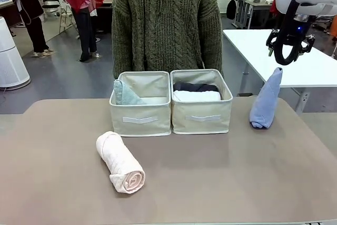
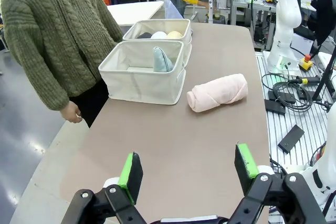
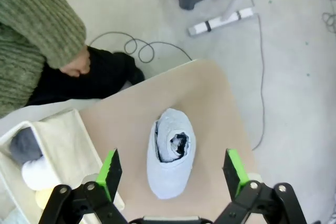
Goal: Sort the towels based on their folding style.
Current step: Pick up another triangle-folded towel from the table and place it in the left Fabric basket.
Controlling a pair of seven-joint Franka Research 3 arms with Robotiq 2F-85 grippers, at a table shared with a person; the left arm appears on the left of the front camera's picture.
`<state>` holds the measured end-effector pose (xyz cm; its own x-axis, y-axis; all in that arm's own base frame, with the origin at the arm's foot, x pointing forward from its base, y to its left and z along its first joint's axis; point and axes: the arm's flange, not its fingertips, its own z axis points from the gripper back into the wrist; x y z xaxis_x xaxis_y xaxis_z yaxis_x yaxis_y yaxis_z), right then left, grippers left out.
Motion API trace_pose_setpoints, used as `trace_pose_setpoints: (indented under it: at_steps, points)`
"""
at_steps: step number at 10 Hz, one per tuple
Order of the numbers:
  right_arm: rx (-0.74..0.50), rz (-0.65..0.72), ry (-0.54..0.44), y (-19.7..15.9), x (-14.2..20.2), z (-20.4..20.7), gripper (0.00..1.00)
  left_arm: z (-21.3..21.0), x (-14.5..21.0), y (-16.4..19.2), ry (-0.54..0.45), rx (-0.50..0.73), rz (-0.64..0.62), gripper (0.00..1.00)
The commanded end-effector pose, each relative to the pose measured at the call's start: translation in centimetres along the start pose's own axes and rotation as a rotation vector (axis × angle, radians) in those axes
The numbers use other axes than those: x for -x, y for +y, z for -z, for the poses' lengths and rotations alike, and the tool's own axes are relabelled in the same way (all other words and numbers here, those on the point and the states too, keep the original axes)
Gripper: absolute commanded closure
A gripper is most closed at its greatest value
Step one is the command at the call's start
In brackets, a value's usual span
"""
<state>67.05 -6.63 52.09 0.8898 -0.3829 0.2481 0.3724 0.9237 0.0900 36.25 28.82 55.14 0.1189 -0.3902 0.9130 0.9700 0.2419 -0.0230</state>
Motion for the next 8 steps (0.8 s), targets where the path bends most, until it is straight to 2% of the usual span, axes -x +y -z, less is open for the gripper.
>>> trace_pose_setpoints:
  at_steps: [1, 4, 8]
  points:
    - [0.074, 0.122, 0.039, -0.5, 0.7, 2.4, 0.0, -0.1, 0.0, -0.3, 0.001, -0.002, 0.006, 0.08]
    - [0.117, 0.153, 0.11, 0.2, 0.4, 5.3, 0.0, -0.1, 0.0, -0.3, 0.001, -0.002, 0.006, 0.08]
    - [0.127, 0.159, 0.132, 0.6, -1.5, 7.9, 0.0, -0.1, 0.0, -0.3, 0.001, -0.002, 0.006, 0.08]
